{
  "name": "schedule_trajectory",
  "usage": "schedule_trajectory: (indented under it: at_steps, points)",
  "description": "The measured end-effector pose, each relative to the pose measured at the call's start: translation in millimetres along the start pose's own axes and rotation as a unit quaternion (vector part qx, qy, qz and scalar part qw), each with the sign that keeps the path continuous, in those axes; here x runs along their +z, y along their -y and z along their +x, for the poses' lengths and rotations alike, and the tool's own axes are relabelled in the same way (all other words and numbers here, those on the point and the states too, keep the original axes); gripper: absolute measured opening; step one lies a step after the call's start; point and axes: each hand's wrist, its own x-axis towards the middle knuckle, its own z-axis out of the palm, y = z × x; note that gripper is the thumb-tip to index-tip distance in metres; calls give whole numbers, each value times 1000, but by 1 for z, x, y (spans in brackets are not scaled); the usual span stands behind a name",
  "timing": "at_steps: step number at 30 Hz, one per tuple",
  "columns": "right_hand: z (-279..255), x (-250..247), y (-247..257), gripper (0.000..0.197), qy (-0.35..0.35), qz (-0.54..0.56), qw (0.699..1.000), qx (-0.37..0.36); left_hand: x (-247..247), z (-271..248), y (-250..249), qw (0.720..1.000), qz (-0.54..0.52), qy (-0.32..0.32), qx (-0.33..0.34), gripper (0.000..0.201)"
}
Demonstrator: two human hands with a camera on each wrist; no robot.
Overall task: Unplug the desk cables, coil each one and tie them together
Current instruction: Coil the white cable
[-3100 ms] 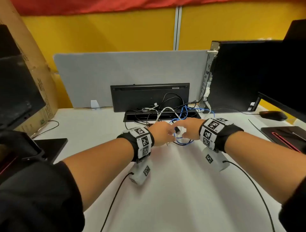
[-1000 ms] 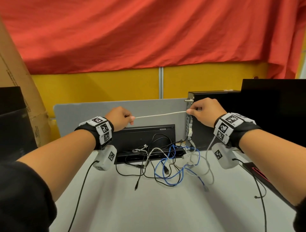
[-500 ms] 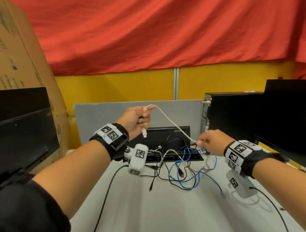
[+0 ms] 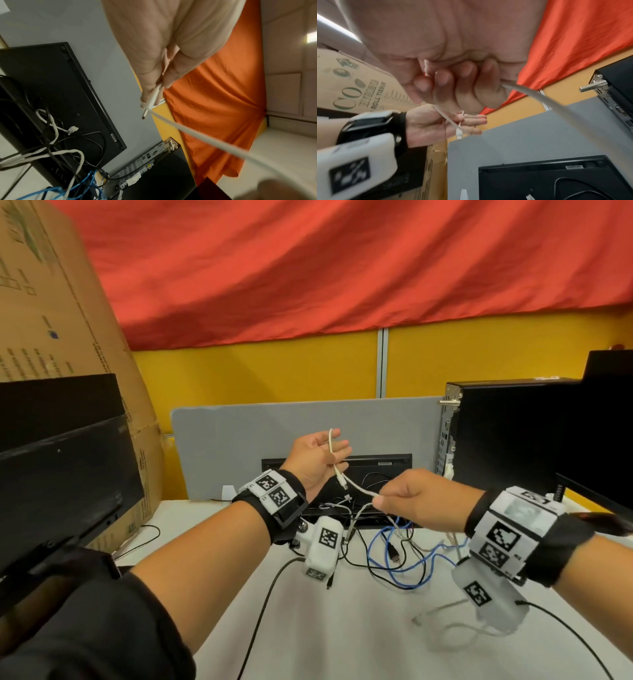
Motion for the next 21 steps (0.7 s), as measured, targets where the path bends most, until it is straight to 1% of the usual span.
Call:
schedule_trajectory:
  at_steps: [2,5,7,9,11,13,16,18,21]
  points:
    - [2,-5,1,50,-31,55,998,1,4,-7,3,998,59,34,-12,45]
    - [5,-14,2,48,-75,111,991,12,11,-19,3,985,121,120,-32,41]
    - [8,-19,1,42,-120,123,985,11,12,-25,2,972,125,186,-68,43]
    - [12,-23,-4,40,-170,111,979,12,12,-28,0,957,117,247,-99,46]
    - [16,-25,-13,41,-207,94,974,22,14,-31,-2,945,105,287,-117,45]
    - [18,-24,-22,43,-226,90,969,31,17,-33,-3,943,87,298,-120,44]
    - [19,-17,-33,44,-227,101,968,44,21,-32,-1,947,54,292,-119,48]
    - [20,-11,-38,44,-216,106,969,58,24,-31,0,955,31,270,-120,49]
    - [20,-2,-42,45,-202,96,971,86,27,-30,5,963,-6,239,-124,45]
